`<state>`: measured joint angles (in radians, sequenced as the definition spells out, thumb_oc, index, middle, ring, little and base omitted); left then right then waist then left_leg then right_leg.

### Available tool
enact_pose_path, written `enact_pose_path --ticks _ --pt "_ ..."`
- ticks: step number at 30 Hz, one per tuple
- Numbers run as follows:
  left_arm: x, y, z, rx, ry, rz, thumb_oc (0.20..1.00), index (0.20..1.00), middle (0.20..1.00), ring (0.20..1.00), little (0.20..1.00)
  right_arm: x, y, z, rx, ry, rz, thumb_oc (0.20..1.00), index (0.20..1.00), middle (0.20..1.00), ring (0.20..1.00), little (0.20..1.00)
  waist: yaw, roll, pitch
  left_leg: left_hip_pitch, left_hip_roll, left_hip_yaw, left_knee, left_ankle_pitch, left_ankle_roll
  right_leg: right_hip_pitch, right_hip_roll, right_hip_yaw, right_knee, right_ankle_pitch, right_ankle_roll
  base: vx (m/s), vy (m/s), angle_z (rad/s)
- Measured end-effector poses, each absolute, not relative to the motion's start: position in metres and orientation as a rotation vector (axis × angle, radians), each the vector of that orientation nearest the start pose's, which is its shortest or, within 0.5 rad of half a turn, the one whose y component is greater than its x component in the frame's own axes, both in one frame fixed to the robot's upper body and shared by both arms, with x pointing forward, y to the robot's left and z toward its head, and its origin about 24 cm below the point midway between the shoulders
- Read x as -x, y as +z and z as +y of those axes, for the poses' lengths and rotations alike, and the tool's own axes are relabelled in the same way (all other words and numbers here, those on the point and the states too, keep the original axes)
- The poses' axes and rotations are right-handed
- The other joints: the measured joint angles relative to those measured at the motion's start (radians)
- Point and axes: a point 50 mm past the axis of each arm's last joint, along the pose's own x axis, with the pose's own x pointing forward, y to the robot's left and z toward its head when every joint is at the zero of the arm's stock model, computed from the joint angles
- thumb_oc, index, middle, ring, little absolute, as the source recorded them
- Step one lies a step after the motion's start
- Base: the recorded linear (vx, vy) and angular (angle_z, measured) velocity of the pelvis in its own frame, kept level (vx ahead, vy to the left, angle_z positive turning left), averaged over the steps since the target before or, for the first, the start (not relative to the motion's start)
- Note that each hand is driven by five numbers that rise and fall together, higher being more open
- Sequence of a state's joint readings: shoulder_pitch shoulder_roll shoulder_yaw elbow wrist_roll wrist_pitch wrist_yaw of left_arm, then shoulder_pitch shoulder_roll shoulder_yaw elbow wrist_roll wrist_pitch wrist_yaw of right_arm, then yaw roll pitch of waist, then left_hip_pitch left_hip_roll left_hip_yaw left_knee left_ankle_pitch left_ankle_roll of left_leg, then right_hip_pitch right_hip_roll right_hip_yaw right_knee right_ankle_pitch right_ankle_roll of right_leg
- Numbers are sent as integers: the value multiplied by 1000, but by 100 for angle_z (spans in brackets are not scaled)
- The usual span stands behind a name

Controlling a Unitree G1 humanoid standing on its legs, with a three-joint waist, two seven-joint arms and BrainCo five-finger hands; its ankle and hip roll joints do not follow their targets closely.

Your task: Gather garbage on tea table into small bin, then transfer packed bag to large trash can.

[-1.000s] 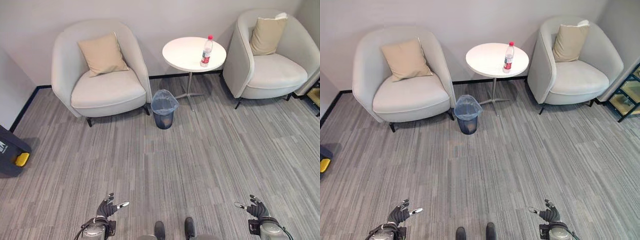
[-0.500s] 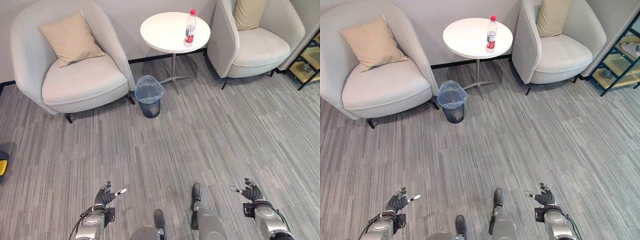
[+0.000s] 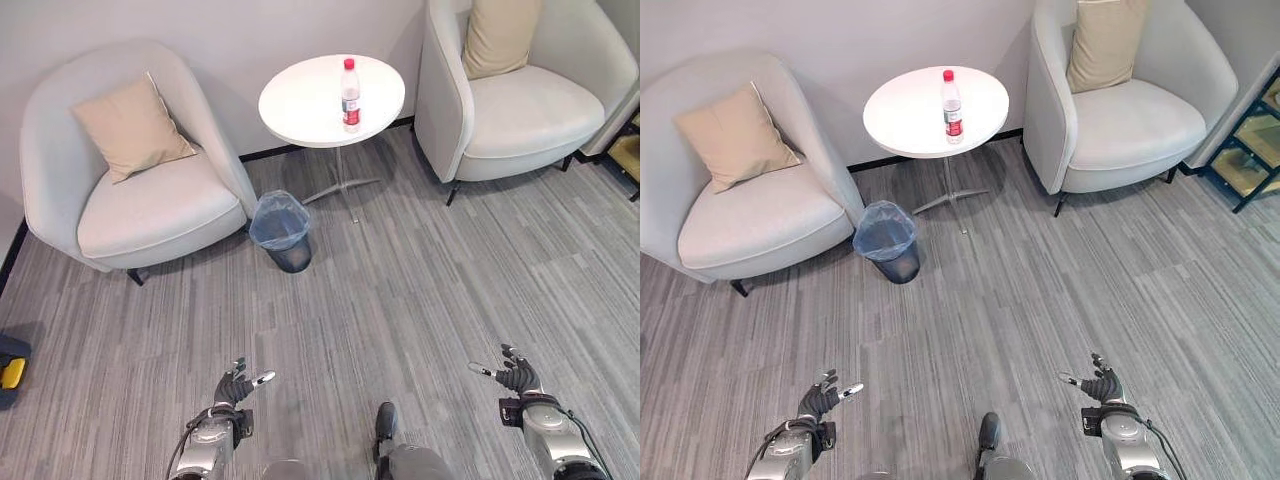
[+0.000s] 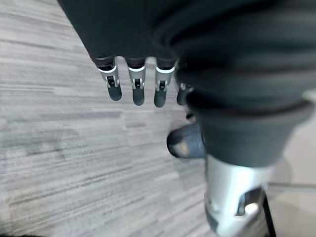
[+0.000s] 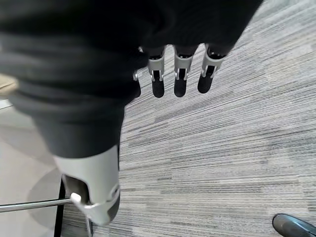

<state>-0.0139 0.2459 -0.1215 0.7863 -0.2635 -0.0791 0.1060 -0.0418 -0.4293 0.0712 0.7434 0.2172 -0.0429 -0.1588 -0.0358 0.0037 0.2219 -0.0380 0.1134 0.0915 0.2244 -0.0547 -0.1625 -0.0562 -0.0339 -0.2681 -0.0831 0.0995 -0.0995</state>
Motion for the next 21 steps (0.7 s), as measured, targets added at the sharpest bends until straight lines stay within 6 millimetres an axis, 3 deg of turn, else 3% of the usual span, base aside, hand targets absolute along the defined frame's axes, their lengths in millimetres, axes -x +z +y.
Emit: enact_pose_path --ticks 1,4,8,11,12,13,14,15,17,20,21 --pt "-188 -105 218 -73 177 693 1000 1000 1000 1000 1000 -199 -74 -286 277 -315 636 1000 1000 1000 1000 1000 -3 -6 3 -31 -14 -1 -41 1 -2 15 3 -8 0 -14 -6 256 -109 32" --pt "-188 -105 221 -82 178 695 1000 1000 1000 1000 1000 -191 -82 -279 264 -305 668 1000 1000 1000 1000 1000 22 -30 17 -130 -47 0 -125 70 36 57 26 -16 -6 -35 -8 209 -47 0" --pt "-177 -111 228 -95 188 745 1000 1000 1000 1000 1000 -184 -93 -271 236 -309 713 1000 1000 1000 1000 1000 45 -37 25 -209 -82 -1 -199 159 34 110 52 2 -5 -85 -7 380 64 -14" --pt "-174 -112 229 -96 192 758 1000 1000 1000 1000 1000 -182 -96 -271 232 -321 729 1000 1000 1000 1000 1000 71 -19 30 -218 -81 13 -251 184 38 157 53 51 -1 -108 14 356 173 -40" --pt "-173 -113 229 -96 193 763 1000 1000 1000 1000 1000 -181 -96 -271 232 -322 733 1000 1000 1000 1000 1000 69 1 29 -208 -77 39 -266 197 56 190 54 55 -2 -134 43 445 302 -65" --pt "-164 -115 230 -92 198 776 1000 1000 1000 1000 1000 -180 -97 -271 231 -318 735 1000 1000 1000 1000 1000 76 19 14 -181 -72 18 -253 199 66 216 45 104 16 -162 57 462 340 -108" --pt "-151 -121 232 -95 209 816 1000 1000 1000 1000 1000 -180 -97 -269 242 -300 738 1000 1000 1000 1000 1000 74 59 -27 -168 -79 43 -215 231 146 214 29 156 66 -211 114 386 288 -111" --pt "-153 -117 240 -112 218 800 1000 1000 1000 1000 1000 -182 -99 -261 236 -271 738 1000 1000 1000 1000 1000 67 27 -34 -157 -121 63 -219 208 209 185 -26 172 118 -250 154 299 198 -66" --pt "-165 -107 252 -146 230 752 1000 1000 1000 1000 1000 -182 -101 -253 213 -258 739 1000 1000 1000 1000 1000 75 -23 -41 -149 -166 89 -213 188 261 168 -83 198 159 -274 182 232 154 -18" --pt "-181 -97 257 -165 230 705 1000 1000 1000 1000 1000 -192 -96 -251 209 -251 707 1000 1000 1000 1000 1000 82 -32 -38 -109 -190 103 -233 161 293 128 -113 214 274 -285 222 156 112 -18" --pt "-185 -95 259 -170 232 690 1000 1000 1000 1000 1000 -197 -92 -250 206 -240 683 1000 1000 1000 1000 1000 85 -27 -36 -77 -189 94 -251 144 314 81 -112 216 377 -318 257 147 74 -33"
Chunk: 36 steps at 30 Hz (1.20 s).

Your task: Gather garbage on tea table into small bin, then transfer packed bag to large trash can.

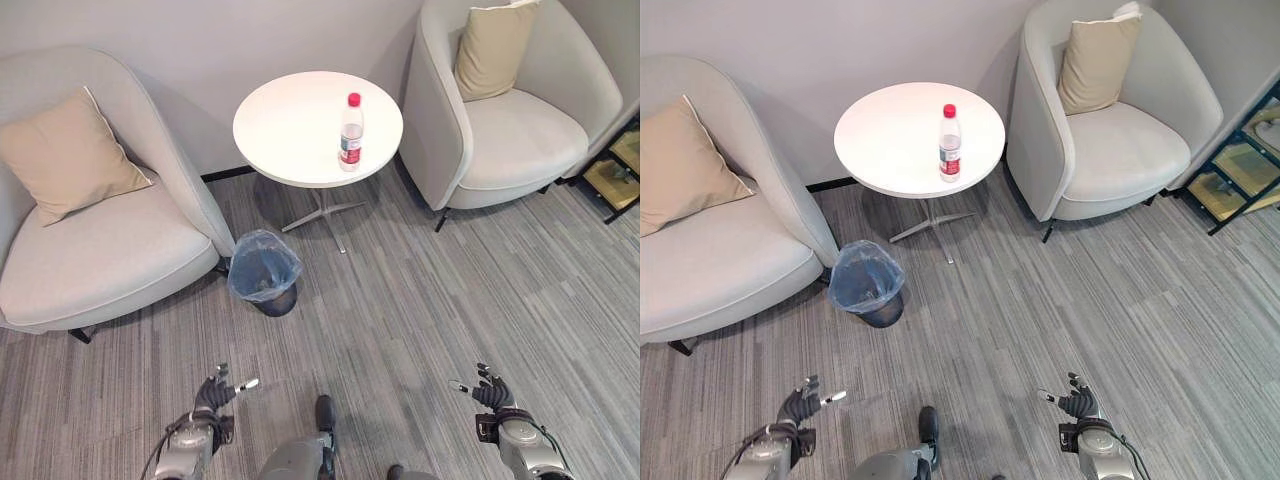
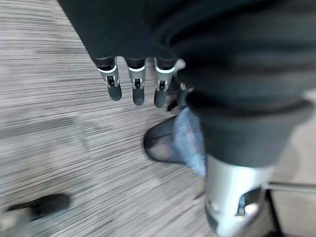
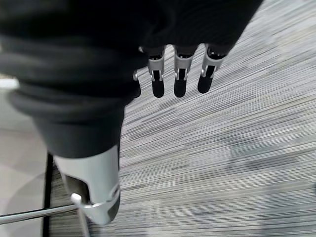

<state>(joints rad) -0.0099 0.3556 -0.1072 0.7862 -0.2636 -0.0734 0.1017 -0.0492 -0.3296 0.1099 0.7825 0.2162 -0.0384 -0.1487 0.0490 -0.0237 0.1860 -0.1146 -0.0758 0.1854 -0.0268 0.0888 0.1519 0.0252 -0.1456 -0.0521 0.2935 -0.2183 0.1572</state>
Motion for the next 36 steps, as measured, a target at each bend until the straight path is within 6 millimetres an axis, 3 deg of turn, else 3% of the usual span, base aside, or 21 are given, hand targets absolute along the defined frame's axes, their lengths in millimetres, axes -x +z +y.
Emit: enact_pose_path --ticks 2,4,6,8,12,15,16,18,20,22,24,25,26,27,28,29,30,31,32,33,36 --pt "-185 -95 258 -172 235 690 1000 1000 1000 1000 1000 -204 -89 -248 207 -231 664 1000 1000 1000 1000 1000 -4 6 2 50 2 19 -33 -1 0 -97 1 -3 88 -44 -1 160 42 -26" --pt "-181 -97 259 -172 243 696 1000 1000 1000 1000 1000 -210 -87 -241 223 -195 650 1000 1000 1000 1000 1000 -6 3 5 50 4 43 -36 -22 -21 -228 -2 -13 70 -31 -12 265 -6 -32" --pt "-173 -106 254 -153 250 738 1000 1000 1000 1000 1000 -214 -85 -239 235 -173 644 1000 1000 1000 1000 1000 -20 17 15 53 8 42 -28 -58 -28 -350 -10 -46 -13 60 -25 350 -22 -20" --pt "-164 -114 247 -124 257 779 1000 1000 1000 1000 1000 -203 -89 -240 244 -160 664 1000 1000 1000 1000 1000 -49 20 39 69 -3 11 -9 -82 -29 -398 -10 -1 -136 180 -9 399 -54 40" --pt "-156 -117 247 -120 263 797 1000 1000 1000 1000 1000 -197 -92 -246 226 -198 683 1000 1000 1000 1000 1000 -65 -7 60 122 -16 -36 21 -136 -55 -434 -17 -9 -211 217 -23 488 -164 46" --pt "-159 -116 245 -119 259 785 1000 1000 1000 1000 1000 -189 -95 -252 226 -222 707 1000 1000 1000 1000 1000 -76 10 70 167 21 -137 35 -180 -121 -387 -10 13 -127 239 -17 454 -288 89" --pt "-156 -119 234 -101 234 789 1000 1000 1000 1000 1000 -178 -100 -258 238 -235 747 1000 1000 1000 1000 1000 -77 50 65 211 93 -193 33 -197 -140 -338 38 -40 -74 262 -61 491 -460 131" --pt "-156 -121 224 -115 180 800 1000 1000 1000 1000 1000 -185 -95 -261 223 -253 709 1000 1000 1000 1000 1000 -82 34 46 164 132 -207 158 -177 -178 -327 60 -100 -7 201 -156 374 -349 107" --pt "-160 -120 224 -121 168 792 1000 1000 1000 1000 1000 -197 -82 -267 244 -256 647 1000 1000 1000 1000 1000 -84 30 39 76 184 -200 295 -166 -196 -305 101 -154 -44 190 -185 276 -216 58" --pt "-160 -120 224 -121 166 795 1000 1000 1000 1000 1000 -204 -77 -270 256 -255 621 1000 1000 1000 1000 1000 -86 31 39 84 217 -203 325 -171 -206 -271 143 -166 -47 179 -214 323 -178 11" --pt "-174 -114 223 -123 155 759 1000 1000 1000 1000 1000 -202 -80 -273 243 -277 642 1000 1000 1000 1000 1000 -96 6 47 74 187 -160 264 -177 -234 -190 157 -187 -151 208 -226 278 -75 24" --pt "-186 -109 221 -120 143 726 1000 1000 1000 1000 1000 -199 -82 -273 228 -281 655 1000 1000 1000 1000 1000 -98 -3 56 42 142 -127 156 -153 -224 -175 153 -186 -166 218 -78 294 1 69" --pt "-192 -106 216 -104 138 703 1000 1000 1000 1000 1000 -195 -81 -280 235 -302 657 1000 1000 1000 1000 1000 -112 18 59 -36 197 -144 129 -109 -275 -221 118 -163 -3 65 -256 434 56 71" --pt "-199 -104 212 -102 129 699 1000 1000 1000 1000 1000 -195 -82 -283 237 -317 673 1000 1000 1000 1000 1000 -108 33 72 -61 234 -150 96 -96 -288 -202 155 -165 -9 61 -265 354 122 51" --pt "-196 -105 214 -108 124 702 1000 1000 1000 1000 1000 -194 -84 -279 220 -317 679 1000 1000 1000 1000 1000 -90 25 70 -101 221 -132 71 -86 -277 -183 164 -154 -65 86 -240 223 103 -7" --pt "-195 -105 217 -116 130 704 1000 1000 1000 1000 1000 -198 -85 -273 199 -315 673 1000 1000 1000 1000 1000 -73 3 79 -134 195 -80 63 -74 -271 -147 166 -136 -130 101 -143 166 111 -44" --pt "-190 -107 219 -109 144 719 1000 1000 1000 1000 1000 -200 -85 -269 177 -319 665 1000 1000 1000 1000 1000 -56 18 89 -157 194 -63 57 -59 -258 -132 152 -185 -128 37 5 188 146 -77" --pt "-182 -111 220 -100 160 740 1000 1000 1000 1000 1000 -203 -83 -268 175 -314 654 1000 1000 1000 1000 1000 -33 29 89 -168 202 -67 64 -43 -257 -131 145 -180 -114 107 -93 278 220 -64" --pt "-174 -114 226 -112 171 770 1000 1000 1000 1000 1000 -202 -84 -266 173 -309 657 1000 1000 1000 1000 1000 -40 10 95 -180 195 -61 80 -26 -273 -75 160 -162 -168 113 -158 285 262 -42" --pt "-171 -116 227 -114 173 784 1000 1000 1000 1000 1000 -199 -87 -265 174 -310 670 1000 1000 1000 1000 1000 -44 24 87 -176 188 -62 84 -20 -260 -38 179 -165 -203 134 -190 256 250 -20" --pt "-167 -116 233 -125 185 792 1000 1000 1000 1000 1000 -197 -89 -263 168 -307 684 1000 1000 1000 1000 1000 -43 -2 80 -163 135 -39 133 -36 -214 15 199 -161 -232 127 -186 207 248 -42"
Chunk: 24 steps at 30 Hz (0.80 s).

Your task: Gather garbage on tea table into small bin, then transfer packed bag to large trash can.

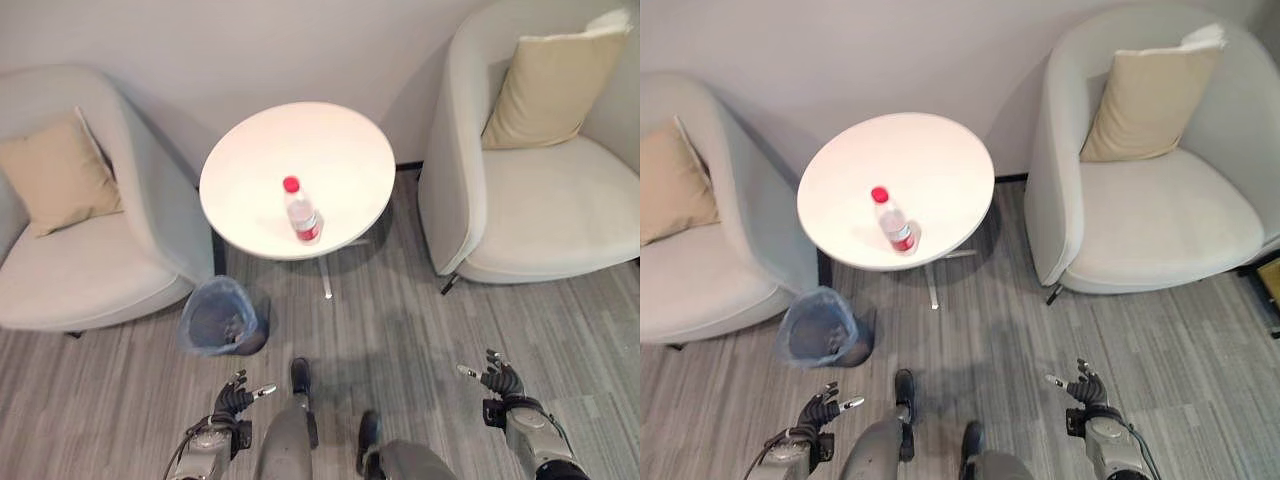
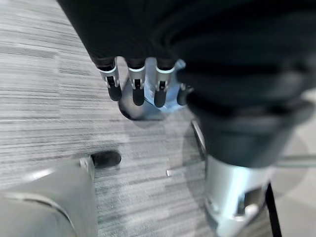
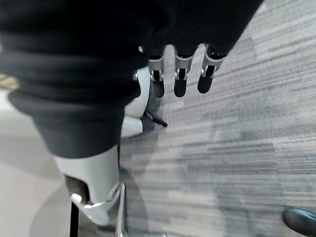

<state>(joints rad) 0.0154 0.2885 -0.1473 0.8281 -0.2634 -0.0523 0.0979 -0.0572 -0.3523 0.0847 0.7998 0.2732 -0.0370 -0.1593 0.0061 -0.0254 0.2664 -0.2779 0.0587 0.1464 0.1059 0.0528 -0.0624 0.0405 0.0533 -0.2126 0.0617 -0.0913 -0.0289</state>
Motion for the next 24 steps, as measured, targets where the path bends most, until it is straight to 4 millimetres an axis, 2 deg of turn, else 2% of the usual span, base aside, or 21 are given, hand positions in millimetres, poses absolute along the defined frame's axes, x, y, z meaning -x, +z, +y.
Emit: enact_pose_path --ticks 1,2,3,4,5,6,7,8,9,11,12,14,15,16,17,19,20,21,23,24 --pt "-169 -114 235 -130 185 782 1000 1000 1000 1000 1000 -198 -89 -262 171 -304 684 1000 1000 1000 1000 1000 1 -10 0 5 -33 20 5 -1 42 -1 -3 20 4 0 0 212 278 -47" --pt "-175 -111 238 -138 188 769 1000 1000 1000 1000 1000 -197 -90 -262 186 -295 692 1000 1000 1000 1000 1000 -1 -24 0 28 -81 70 -17 12 122 -1 -2 34 18 -1 2 151 190 -52" --pt "-175 -111 238 -138 188 767 1000 1000 1000 1000 1000 -196 -91 -262 188 -294 697 1000 1000 1000 1000 1000 -1 -7 -6 57 -79 83 -53 57 170 1 21 43 41 -8 12 161 190 -51" --pt "-173 -111 241 -145 191 773 1000 1000 1000 1000 1000 -191 -94 -261 188 -285 715 1000 1000 1000 1000 1000 1 11 -17 87 -66 82 -67 80 202 16 52 51 68 -31 38 98 124 -24" --pt "-175 -110 246 -162 198 774 1000 1000 1000 1000 1000 -187 -99 -254 181 -267 731 1000 1000 1000 1000 1000 -7 3 -18 129 -64 83 -89 50 200 4 40 49 135 -85 62 115 152 -9" --pt "-178 -107 247 -164 199 760 1000 1000 1000 1000 1000 -185 -100 -253 179 -255 740 1000 1000 1000 1000 1000 -5 0 -22 141 -66 76 -99 42 214 -31 16 48 205 -144 66 88 125 2" --pt "-180 -106 246 -162 195 749 1000 1000 1000 1000 1000 -184 -101 -253 180 -252 746 1000 1000 1000 1000 1000 -4 -3 -26 148 -70 74 -108 31 226 -50 -20 49 236 -166 67 89 99 5" --pt "-183 -104 246 -163 192 739 1000 1000 1000 1000 1000 -188 -98 -253 181 -249 732 1000 1000 1000 1000 1000 -4 0 -30 147 -83 71 -108 36 219 -68 -87 52 250 -170 101 92 90 32" --pt "-189 -100 249 -170 199 720 1000 1000 1000 1000 1000 -185 -100 -251 179 -240 744 1000 1000 1000 1000 1000 -3 -9 -35 148 -112 57 -117 33 220 -92 -192 62 245 -161 135 93 74 49" --pt "-189 -98 253 -163 222 716 1000 1000 1000 1000 1000 -184 -102 -246 183 -211 752 1000 1000 1000 1000 1000 6 -13 -37 154 -124 48 -117 33 219 -107 -238 82 239 -146 161 86 65 33" --pt "-187 -99 256 -169 228 720 1000 1000 1000 1000 1000 -188 -101 -244 178 -203 743 1000 1000 1000 1000 1000 17 -13 -37 160 -124 42 -118 31 221 -118 -242 84 221 -134 177 87 53 10" --pt "-183 -99 261 -179 238 732 1000 1000 1000 1000 1000 -193 -98 -243 175 -196 725 1000 1000 1000 1000 1000 27 -14 -39 177 -121 34 -139 35 216 -128 -231 87 196 -119 180 61 8 9" --pt "-180 -100 263 -184 241 739 1000 1000 1000 1000 1000 -195 -96 -242 175 -194 715 1000 1000 1000 1000 1000 28 -18 -42 184 -119 33 -148 37 213 -146 -222 99 189 -111 176 90 -30 4" --pt "-174 -102 265 -187 246 755 1000 1000 1000 1000 1000 -199 -94 -241 176 -191 703 1000 1000 1000 1000 1000 28 -22 -45 188 -117 37 -156 42 203 -165 -212 99 175 -75 158 114 -36 -4" --pt "-167 -106 265 -183 248 778 1000 1000 1000 1000 1000 -200 -94 -242 179 -192 702 1000 1000 1000 1000 1000 29 -29 -51 195 -112 27 -162 22 193 -179 -211 89 156 -3 159 176 -54 -24" --pt "-158 -113 261 -171 253 812 1000 1000 1000 1000 1000 -205 -91 -241 193 -182 690 1000 1000 1000 1000 1000 26 -14 -49 194 -77 31 -167 20 191 -225 -193 61 147 -8 149 191 -59 -28" --pt "-157 -114 260 -167 252 819 1000 1000 1000 1000 1000 -204 -92 -241 193 -182 691 1000 1000 1000 1000 1000 23 -16 -50 198 -70 27 -165 21 186 -233 -186 64 100 13 163 198 -70 -4" --pt "-154 -117 260 -165 256 834 1000 1000 1000 1000 1000 -199 -95 -242 194 -186 708 1000 1000 1000 1000 1000 19 -18 -51 208 -63 13 -164 26 174 -240 -181 85 70 50 160 186 -95 22" --pt "-156 -116 259 -158 256 826 1000 1000 1000 1000 1000 -189 -100 -244 195 -191 737 1000 1000 1000 1000 1000 -11 -18 -50 211 -53 -31 -157 24 166 -243 -164 133 36 84 168 149 -108 58" --pt "-158 -115 258 -157 253 819 1000 1000 1000 1000 1000 -184 -102 -245 196 -194 750 1000 1000 1000 1000 1000 -22 -21 -50 210 -53 -54 -161 27 148 -230 -156 150 29 111 164 168 -168 79"
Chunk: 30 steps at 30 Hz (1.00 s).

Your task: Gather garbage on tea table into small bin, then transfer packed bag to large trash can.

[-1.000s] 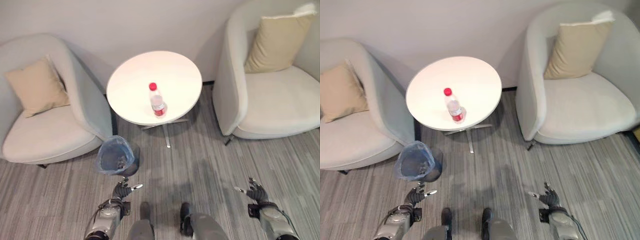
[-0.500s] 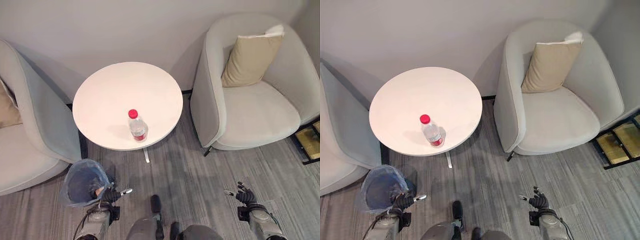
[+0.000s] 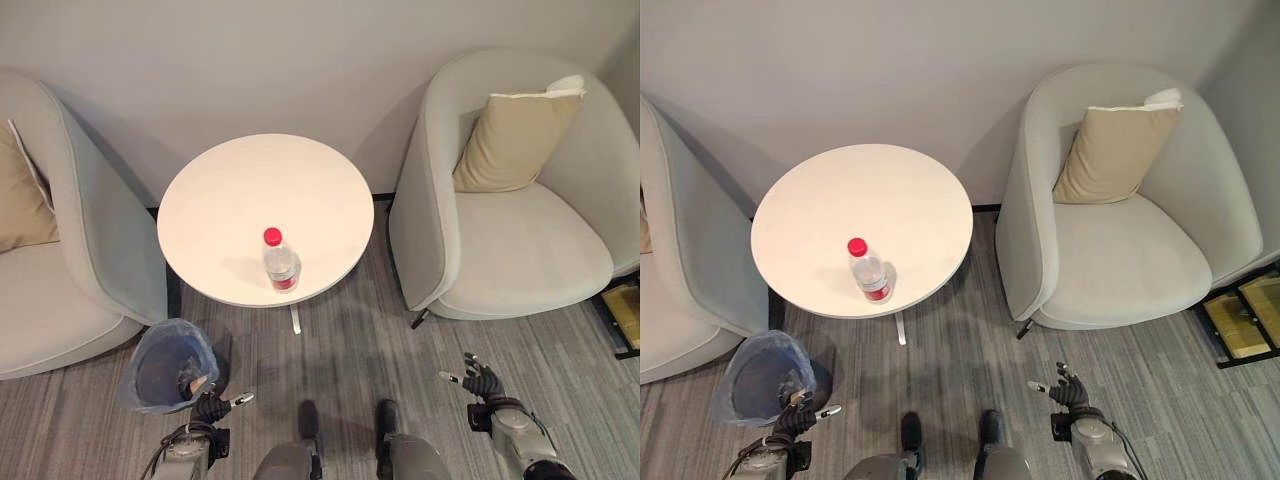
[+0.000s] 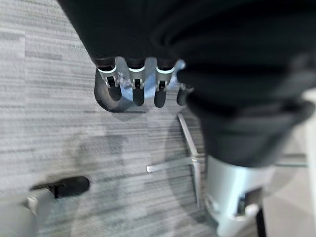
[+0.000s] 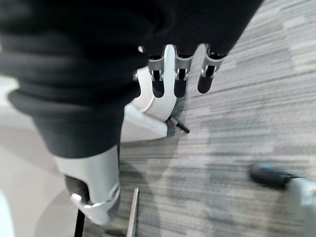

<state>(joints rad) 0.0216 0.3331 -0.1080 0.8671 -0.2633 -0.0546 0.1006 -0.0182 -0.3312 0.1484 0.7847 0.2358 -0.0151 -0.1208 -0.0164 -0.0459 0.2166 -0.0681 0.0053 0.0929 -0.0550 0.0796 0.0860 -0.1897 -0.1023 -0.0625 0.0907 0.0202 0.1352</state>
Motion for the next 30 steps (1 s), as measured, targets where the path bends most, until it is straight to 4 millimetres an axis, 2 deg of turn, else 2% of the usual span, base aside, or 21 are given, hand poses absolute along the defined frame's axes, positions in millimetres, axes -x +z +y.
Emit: enact_pose_path --ticks 1,2,5,6,7,8,9,11,12,15,16,17,18,19,20,23,25,28,30 --pt "-159 -115 256 -154 250 817 1000 1000 1000 1000 1000 -178 -105 -246 199 -199 766 1000 1000 1000 1000 1000 -10 4 1 0 4 -27 -3 1 -18 18 17 27 -11 36 -24 149 -186 79" --pt "-159 -116 253 -144 244 817 1000 1000 1000 1000 1000 -171 -107 -250 205 -208 786 1000 1000 1000 1000 1000 -10 20 2 0 21 -47 -2 -5 -26 37 42 34 -12 42 -44 131 -188 70" --pt "-156 -118 250 -142 236 827 1000 1000 1000 1000 1000 -169 -106 -257 219 -220 792 1000 1000 1000 1000 1000 -4 47 -2 -15 70 -67 -1 -42 -75 48 85 -18 -15 25 -94 113 -170 58" --pt "-157 -118 250 -143 234 826 1000 1000 1000 1000 1000 -169 -106 -258 220 -225 791 1000 1000 1000 1000 1000 -5 45 -1 -23 82 -65 12 -73 -90 51 90 -48 -20 18 -114 127 -136 102" --pt "-163 -118 247 -145 215 825 1000 1000 1000 1000 1000 -170 -104 -262 231 -227 787 1000 1000 1000 1000 1000 -4 24 12 -72 74 -46 164 -86 -112 67 74 -89 -31 16 -168 110 -47 109" --pt "-164 -119 242 -155 184 834 1000 1000 1000 1000 1000 -174 -100 -266 245 -232 767 1000 1000 1000 1000 1000 -9 33 16 -75 76 -9 224 -58 -124 102 75 -135 -50 12 -179 83 -10 114" --pt "-167 -119 239 -151 172 825 1000 1000 1000 1000 1000 -177 -97 -268 252 -237 754 1000 1000 1000 1000 1000 -18 32 20 -77 78 11 214 -55 -128 117 71 -163 -65 13 -188 37 60 82" --pt "-181 -113 237 -153 161 788 1000 1000 1000 1000 1000 -184 -94 -267 250 -235 732 1000 1000 1000 1000 1000 -18 11 33 -88 78 36 184 -54 -132 115 48 -183 -75 12 -199 69 58 50" --pt "-186 -110 236 -154 158 775 1000 1000 1000 1000 1000 -191 -91 -265 247 -231 713 1000 1000 1000 1000 1000 -22 0 42 -105 86 34 175 -53 -133 115 37 -193 -80 15 -197 127 109 36" --pt "-191 -108 235 -152 156 760 1000 1000 1000 1000 1000 -198 -85 -262 244 -219 676 1000 1000 1000 1000 1000 -21 2 46 -102 131 62 135 -49 -138 125 43 -216 -87 15 -185 165 184 22" --pt "-187 -110 236 -150 160 772 1000 1000 1000 1000 1000 -202 -81 -261 252 -211 653 1000 1000 1000 1000 1000 -22 13 52 -61 130 56 90 -45 -134 149 44 -214 -94 31 -155 170 284 -6" --pt "-183 -111 236 -148 162 780 1000 1000 1000 1000 1000 -205 -77 -262 269 -204 634 1000 1000 1000 1000 1000 -24 30 53 -32 124 56 63 -40 -133 162 45 -213 -93 32 -151 128 225 -13" --pt "-179 -113 237 -146 166 790 1000 1000 1000 1000 1000 -208 -71 -263 289 -195 610 1000 1000 1000 1000 1000 -23 52 49 -12 108 57 54 -38 -134 164 45 -208 -80 23 -133 114 206 -20" --pt "-176 -114 239 -148 171 796 1000 1000 1000 1000 1000 -209 -69 -263 299 -187 598 1000 1000 1000 1000 1000 -20 57 50 3 103 52 46 -15 -122 165 40 -199 -67 17 -120 65 129 -24" --pt "-174 -114 242 -152 182 802 1000 1000 1000 1000 1000 -210 -68 -260 295 -180 590 1000 1000 1000 1000 1000 -18 52 48 10 88 62 49 -2 -114 156 24 -176 -44 12 -104 92 190 -13" --pt "-172 -111 249 -150 204 788 1000 1000 1000 1000 1000 -212 -63 -256 314 -160 561 1000 1000 1000 1000 1000 0 39 40 20 33 74 44 -18 -88 152 -27 -154 -34 6 -73 55 199 -3" --pt "-170 -108 260 -151 248 781 1000 1000 1000 1000 1000 -225 -46 -246 338 -113 468 1000 1000 1000 1000 1000 11 37 41 20 -8 80 44 -26 -76 148 -66 -134 -33 14 -53 23 231 1" --pt "-169 -104 268 -159 272 765 1000 1000 1000 1000 1000 -236 -31 -238 365 -79 384 1000 1000 1000 1000 1000 27 36 40 22 -22 84 46 -31 -64 131 -84 -113 -2 11 -39 25 160 0" --pt "-167 -104 272 -168 278 769 1000 1000 1000 1000 1000 -249 -13 -231 420 -38 295 1000 1000 1000 1000 1000 43 34 41 36 -34 83 46 -42 -39 110 -96 -86 69 -2 -14 90 114 -1"
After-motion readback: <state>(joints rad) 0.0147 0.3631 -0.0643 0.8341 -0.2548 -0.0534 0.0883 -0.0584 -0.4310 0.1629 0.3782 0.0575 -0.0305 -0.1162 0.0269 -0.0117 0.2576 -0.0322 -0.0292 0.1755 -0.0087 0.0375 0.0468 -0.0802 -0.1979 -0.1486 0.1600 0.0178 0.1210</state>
